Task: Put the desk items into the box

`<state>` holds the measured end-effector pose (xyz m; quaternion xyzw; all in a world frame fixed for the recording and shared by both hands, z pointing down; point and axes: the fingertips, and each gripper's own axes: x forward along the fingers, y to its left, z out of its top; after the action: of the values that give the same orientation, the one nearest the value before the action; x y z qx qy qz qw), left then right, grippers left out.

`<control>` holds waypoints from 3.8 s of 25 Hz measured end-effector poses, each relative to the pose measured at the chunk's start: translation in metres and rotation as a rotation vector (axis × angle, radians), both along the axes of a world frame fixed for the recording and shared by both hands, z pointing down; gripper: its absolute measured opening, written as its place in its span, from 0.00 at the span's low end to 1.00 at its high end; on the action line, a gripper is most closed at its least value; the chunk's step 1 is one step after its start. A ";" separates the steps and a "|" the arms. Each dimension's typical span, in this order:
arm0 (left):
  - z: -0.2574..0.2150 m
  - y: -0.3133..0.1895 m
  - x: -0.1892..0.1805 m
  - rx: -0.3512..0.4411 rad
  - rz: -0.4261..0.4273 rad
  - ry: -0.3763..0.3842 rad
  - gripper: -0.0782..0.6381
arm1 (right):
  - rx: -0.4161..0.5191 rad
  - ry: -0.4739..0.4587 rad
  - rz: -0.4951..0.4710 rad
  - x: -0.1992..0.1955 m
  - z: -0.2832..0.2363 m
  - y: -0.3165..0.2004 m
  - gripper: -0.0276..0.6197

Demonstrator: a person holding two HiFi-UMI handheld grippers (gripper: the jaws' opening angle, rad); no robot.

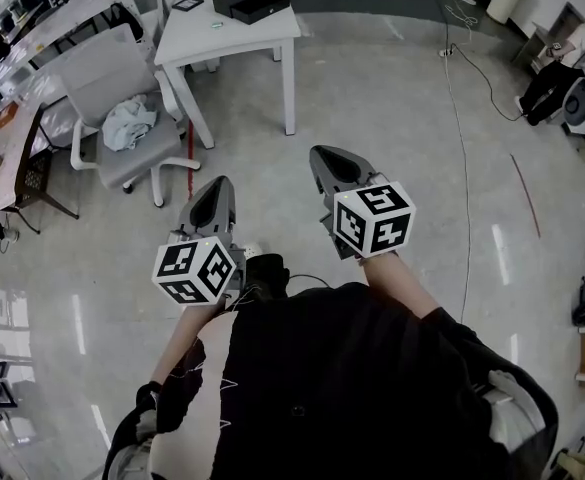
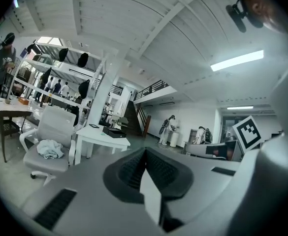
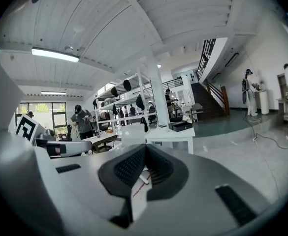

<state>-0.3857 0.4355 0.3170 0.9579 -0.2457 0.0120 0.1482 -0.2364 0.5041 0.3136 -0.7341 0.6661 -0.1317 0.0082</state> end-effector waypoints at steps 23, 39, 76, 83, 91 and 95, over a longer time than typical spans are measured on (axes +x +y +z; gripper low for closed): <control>0.021 -0.171 0.083 -0.068 0.024 0.005 0.12 | -0.167 -0.077 -0.050 0.065 0.055 -0.169 0.05; 0.000 -0.317 0.112 -0.046 0.027 0.001 0.12 | -0.132 -0.101 -0.062 0.095 0.038 -0.320 0.05; 0.038 -0.402 0.093 -0.150 0.010 -0.003 0.12 | -0.236 -0.123 -0.089 0.084 0.077 -0.409 0.05; 0.038 -0.416 0.105 -0.151 -0.006 0.005 0.12 | -0.232 -0.124 -0.096 0.099 0.076 -0.425 0.05; 0.037 -0.448 0.130 -0.151 -0.028 0.008 0.12 | -0.231 -0.126 -0.128 0.120 0.077 -0.461 0.05; 0.030 -0.473 0.144 -0.139 -0.046 0.011 0.12 | -0.224 -0.120 -0.135 0.139 0.072 -0.487 0.05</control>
<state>-0.2421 -0.0378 0.3467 0.9395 -0.2653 0.0202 0.2158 -0.0971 0.0170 0.3854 -0.6748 0.6933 -0.2492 -0.0426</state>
